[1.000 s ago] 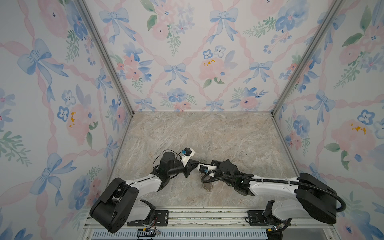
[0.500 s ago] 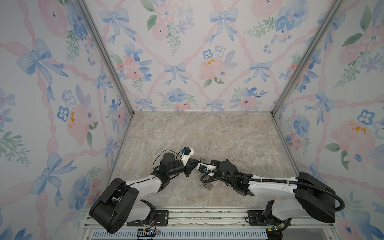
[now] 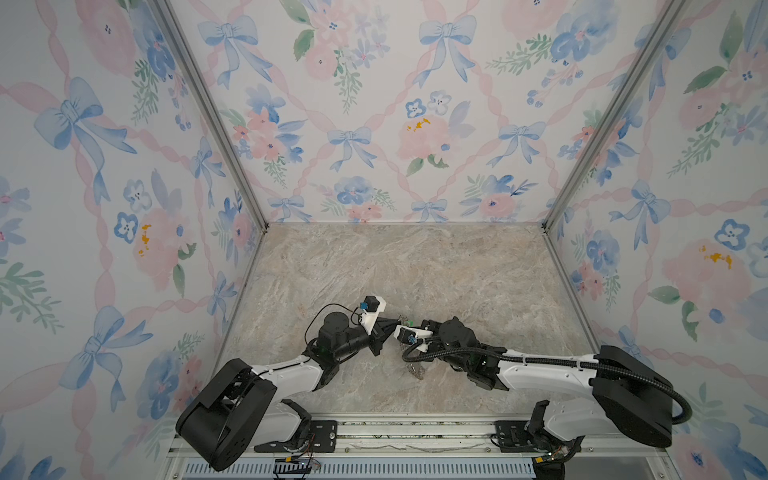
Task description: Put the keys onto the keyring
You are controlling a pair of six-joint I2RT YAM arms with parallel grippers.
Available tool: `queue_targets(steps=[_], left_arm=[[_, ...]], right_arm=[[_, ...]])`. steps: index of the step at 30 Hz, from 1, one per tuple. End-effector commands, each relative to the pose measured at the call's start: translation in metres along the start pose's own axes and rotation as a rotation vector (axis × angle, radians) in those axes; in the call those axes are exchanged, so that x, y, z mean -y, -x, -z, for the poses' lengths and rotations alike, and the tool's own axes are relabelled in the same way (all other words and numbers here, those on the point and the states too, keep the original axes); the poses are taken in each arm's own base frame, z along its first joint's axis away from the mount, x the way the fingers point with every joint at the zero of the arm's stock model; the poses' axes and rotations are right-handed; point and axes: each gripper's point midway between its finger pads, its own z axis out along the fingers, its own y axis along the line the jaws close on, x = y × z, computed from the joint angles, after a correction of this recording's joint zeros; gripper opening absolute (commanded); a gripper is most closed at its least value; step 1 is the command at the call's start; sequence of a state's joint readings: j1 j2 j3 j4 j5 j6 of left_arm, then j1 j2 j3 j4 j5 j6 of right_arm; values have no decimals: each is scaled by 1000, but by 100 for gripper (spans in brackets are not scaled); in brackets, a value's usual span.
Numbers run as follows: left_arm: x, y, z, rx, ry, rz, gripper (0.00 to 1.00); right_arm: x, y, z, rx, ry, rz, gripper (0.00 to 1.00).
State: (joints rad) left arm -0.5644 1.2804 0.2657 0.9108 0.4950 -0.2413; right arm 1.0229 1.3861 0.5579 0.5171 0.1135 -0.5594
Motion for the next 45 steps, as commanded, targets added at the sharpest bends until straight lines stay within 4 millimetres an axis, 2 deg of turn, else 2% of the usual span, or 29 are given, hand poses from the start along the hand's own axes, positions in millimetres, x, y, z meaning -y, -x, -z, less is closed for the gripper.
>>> queue_targets(steps=[1, 7, 15, 21, 27, 32, 45], left_arm=[[0, 23, 2, 107, 19, -42, 0], [10, 22, 3, 122, -37, -96, 0], [20, 17, 2, 112, -94, -138, 0], [28, 18, 5, 128, -135, -178, 0], [44, 15, 13, 162, -212, -260, 0], [58, 18, 20, 224, -283, -331, 0], [72, 15, 22, 249, -380, -371, 0]], right_arm=[[-11, 12, 3, 25, 70, -11, 13], [-1, 12, 13, 39, 60, -57, 21], [26, 13, 32, 69, 34, -153, 21], [39, 7, 32, 54, 7, -223, 21], [32, 15, 40, 123, 148, -296, 19], [7, 25, 52, 175, 344, -294, 19], [0, 25, 46, 176, 393, -287, 18]])
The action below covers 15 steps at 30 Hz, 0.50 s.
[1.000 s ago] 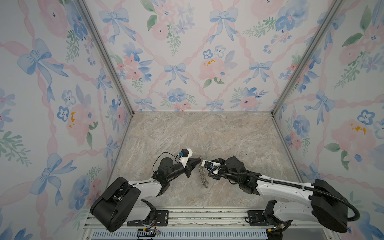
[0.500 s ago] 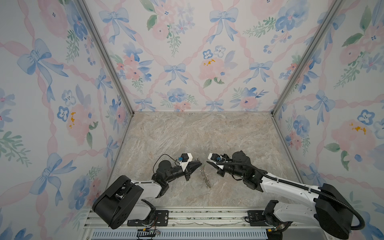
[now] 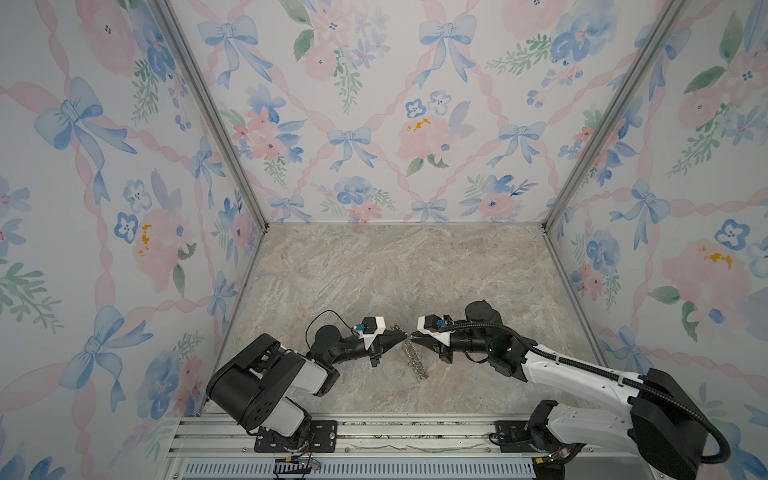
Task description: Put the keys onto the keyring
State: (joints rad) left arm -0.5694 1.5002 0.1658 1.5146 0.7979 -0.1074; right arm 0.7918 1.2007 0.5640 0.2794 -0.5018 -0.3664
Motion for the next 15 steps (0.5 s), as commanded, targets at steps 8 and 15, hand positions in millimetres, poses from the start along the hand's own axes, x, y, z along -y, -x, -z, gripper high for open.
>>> queue_targets(steps=[8, 15], left_arm=[[13, 12, 1, 49, -59, -79, 0], [12, 11, 2, 46, -51, -80, 0]], right_arm=[[-1, 17, 3, 42, 38, 17, 18], [-3, 22, 15, 80, 25, 24, 19]])
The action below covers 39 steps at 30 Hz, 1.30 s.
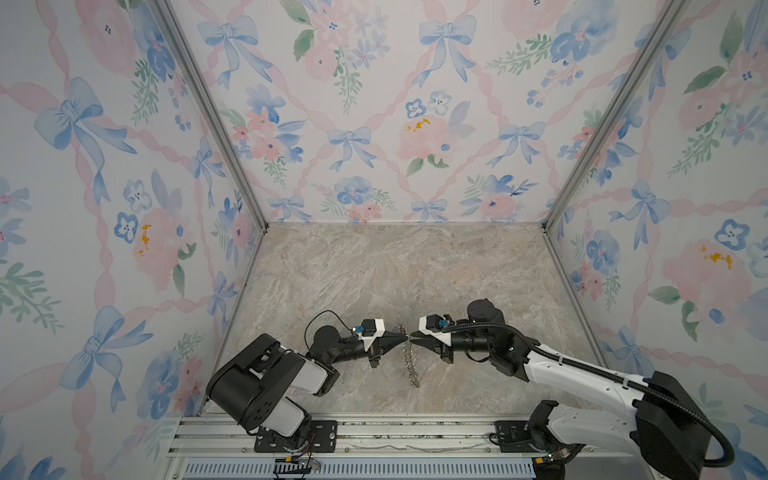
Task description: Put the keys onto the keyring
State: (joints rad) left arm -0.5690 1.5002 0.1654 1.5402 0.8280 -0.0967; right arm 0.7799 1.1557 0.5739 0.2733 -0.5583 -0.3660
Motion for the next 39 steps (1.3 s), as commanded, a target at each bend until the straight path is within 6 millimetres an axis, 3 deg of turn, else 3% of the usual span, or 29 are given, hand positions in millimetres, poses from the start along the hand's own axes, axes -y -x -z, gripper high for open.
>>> queue_targets(steps=[1, 8, 16, 39], left_arm=[[6, 8, 2, 31, -21, -52, 0], [8, 8, 1, 31, -32, -54, 0], [6, 9, 2, 34, -18, -56, 0], [5, 8, 1, 32, -15, -52, 0]], right_arm=[[4, 3, 6, 21, -21, 0, 19], [28, -11, 0, -47, -124, -22, 19], [4, -14, -7, -58, -38, 10, 19], [-10, -13, -7, -53, 18, 5, 20]])
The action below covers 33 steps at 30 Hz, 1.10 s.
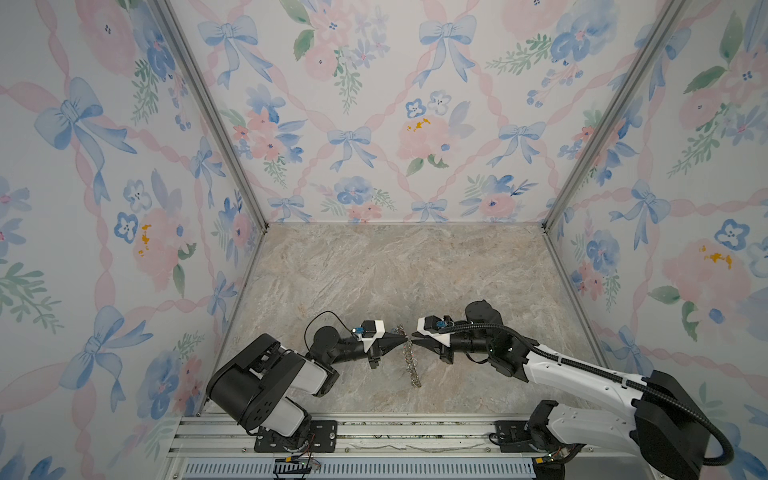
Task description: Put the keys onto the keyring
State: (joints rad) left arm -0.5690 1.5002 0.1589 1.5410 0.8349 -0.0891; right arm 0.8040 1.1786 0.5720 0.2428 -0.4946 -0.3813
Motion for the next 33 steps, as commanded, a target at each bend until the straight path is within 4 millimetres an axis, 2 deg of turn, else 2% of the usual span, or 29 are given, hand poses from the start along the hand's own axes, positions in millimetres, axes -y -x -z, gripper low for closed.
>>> queue_targets(steps=[1, 16, 24, 29, 33], left_arm=[[4, 9, 0, 35, -13, -47, 0], [14, 7, -4, 30, -94, -26, 0], [16, 7, -4, 30, -102, -23, 0], [16, 6, -3, 27, -96, -30, 0], [11, 0, -1, -1, -70, -40, 0]], right_arm=[[-9, 4, -1, 12, 38, 10, 20], [-17, 6, -7, 9, 83, 21, 15], [-18, 4, -9, -18, 90, 26, 6], [-15, 3, -6, -50, 63, 19, 0], [-5, 3, -1, -119, 16, -3, 0]])
